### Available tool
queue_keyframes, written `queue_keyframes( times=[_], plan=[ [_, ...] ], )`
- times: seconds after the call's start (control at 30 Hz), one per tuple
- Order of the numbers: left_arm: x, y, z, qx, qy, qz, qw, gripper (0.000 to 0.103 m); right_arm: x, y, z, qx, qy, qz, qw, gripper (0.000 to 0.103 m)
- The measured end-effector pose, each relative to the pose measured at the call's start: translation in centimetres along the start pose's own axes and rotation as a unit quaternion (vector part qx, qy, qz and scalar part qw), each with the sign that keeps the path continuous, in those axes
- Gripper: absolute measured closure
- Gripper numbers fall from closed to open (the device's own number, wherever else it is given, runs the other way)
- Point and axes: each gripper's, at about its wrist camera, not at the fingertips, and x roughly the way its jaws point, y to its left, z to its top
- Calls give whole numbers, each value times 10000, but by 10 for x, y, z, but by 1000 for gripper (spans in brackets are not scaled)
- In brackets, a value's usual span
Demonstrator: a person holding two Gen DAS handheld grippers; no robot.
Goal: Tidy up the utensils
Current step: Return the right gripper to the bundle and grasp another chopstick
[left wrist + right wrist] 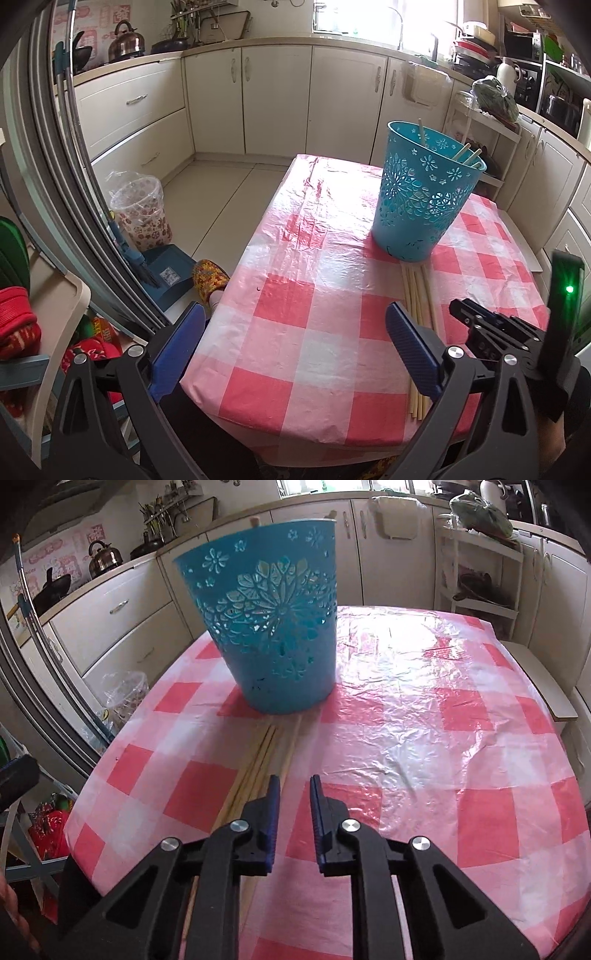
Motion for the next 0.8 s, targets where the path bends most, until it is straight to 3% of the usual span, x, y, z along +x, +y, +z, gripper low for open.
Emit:
queue_keyframes(
  times=[0.23, 0.47, 0.8],
  plan=[
    [5, 4, -1, -62, 78, 17, 9999, 9, 16, 4, -5, -70, 286, -180, 9994, 88],
    [8, 4, -2, -42, 119, 13, 9999, 9, 15, 1, -7, -165, 269, -266, 9991, 98],
    [12, 1, -5, -4, 182, 24, 9998, 9, 5, -28, -9, 175, 235, -238, 9993, 100]
  ],
)
